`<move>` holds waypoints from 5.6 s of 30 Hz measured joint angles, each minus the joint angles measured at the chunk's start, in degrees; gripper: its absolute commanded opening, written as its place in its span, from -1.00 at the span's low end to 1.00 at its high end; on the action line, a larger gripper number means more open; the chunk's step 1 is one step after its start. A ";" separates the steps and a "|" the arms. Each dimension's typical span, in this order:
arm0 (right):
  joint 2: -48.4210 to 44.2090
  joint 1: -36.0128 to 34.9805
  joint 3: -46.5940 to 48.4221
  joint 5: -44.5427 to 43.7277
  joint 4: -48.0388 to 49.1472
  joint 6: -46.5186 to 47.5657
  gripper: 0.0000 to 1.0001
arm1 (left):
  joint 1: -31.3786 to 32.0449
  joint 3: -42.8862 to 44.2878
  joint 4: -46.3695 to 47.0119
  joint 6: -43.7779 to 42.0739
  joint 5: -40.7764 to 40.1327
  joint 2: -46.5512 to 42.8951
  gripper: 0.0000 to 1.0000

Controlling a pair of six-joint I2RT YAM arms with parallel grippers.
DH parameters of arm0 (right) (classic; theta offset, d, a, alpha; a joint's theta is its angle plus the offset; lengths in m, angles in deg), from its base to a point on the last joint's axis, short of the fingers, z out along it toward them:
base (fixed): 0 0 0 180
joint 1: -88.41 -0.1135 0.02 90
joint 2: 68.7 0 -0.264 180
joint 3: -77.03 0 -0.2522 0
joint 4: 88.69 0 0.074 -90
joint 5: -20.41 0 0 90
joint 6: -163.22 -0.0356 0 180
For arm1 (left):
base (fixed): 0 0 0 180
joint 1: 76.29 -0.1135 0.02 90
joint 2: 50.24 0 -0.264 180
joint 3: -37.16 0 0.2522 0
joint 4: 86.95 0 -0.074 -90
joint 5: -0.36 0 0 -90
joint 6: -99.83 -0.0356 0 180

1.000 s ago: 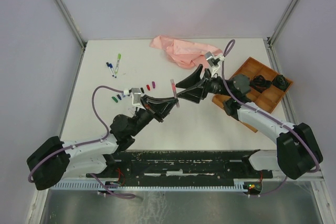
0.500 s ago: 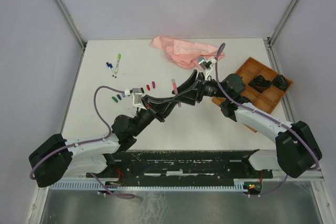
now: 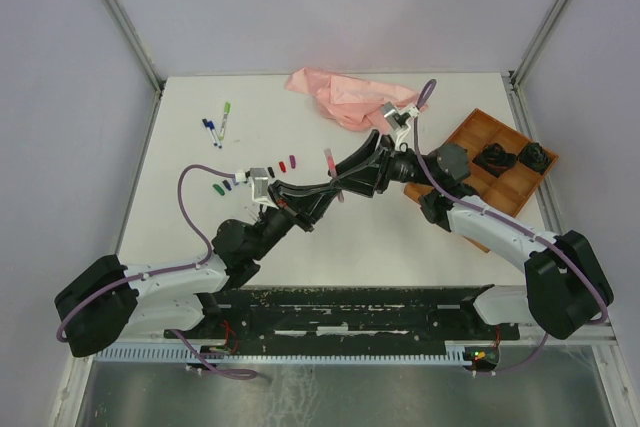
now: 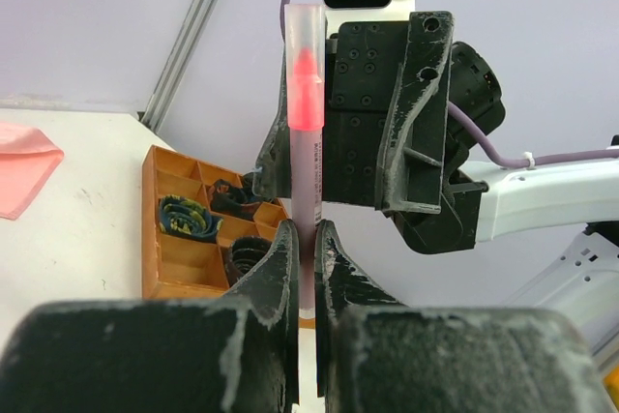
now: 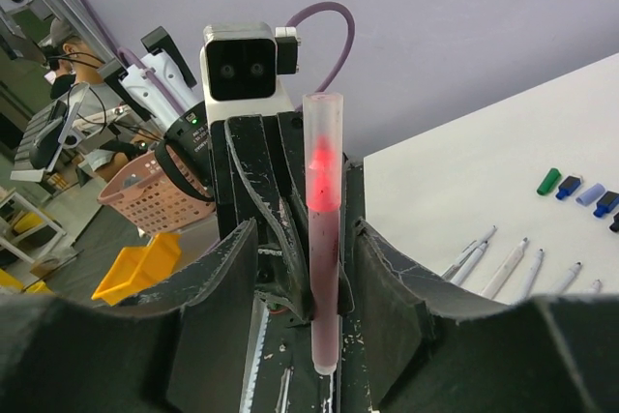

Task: Open the pen caps
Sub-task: Pick up the pen from the center of the board, then open the pen cap from the pen, then place the pen cap at the center of the board.

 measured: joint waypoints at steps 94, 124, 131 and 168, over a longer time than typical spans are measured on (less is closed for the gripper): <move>0.17 -0.24 6.45 2.67 -30.49 19.17 -1.00 | -14.12 14.78 -32.83 18.23 12.24 -4.39 -0.38; 8.33 -0.90 11.58 0.11 -35.67 22.08 -1.00 | -28.79 45.22 -50.23 3.80 -1.40 3.89 -0.94; 9.77 -1.09 11.32 1.09 -39.74 22.99 -1.00 | -31.06 47.60 -46.58 3.82 -1.73 4.59 -0.95; 11.21 1.22 14.99 -1.33 -55.12 31.93 -1.00 | -28.68 63.65 -86.60 4.61 -3.82 53.68 -0.69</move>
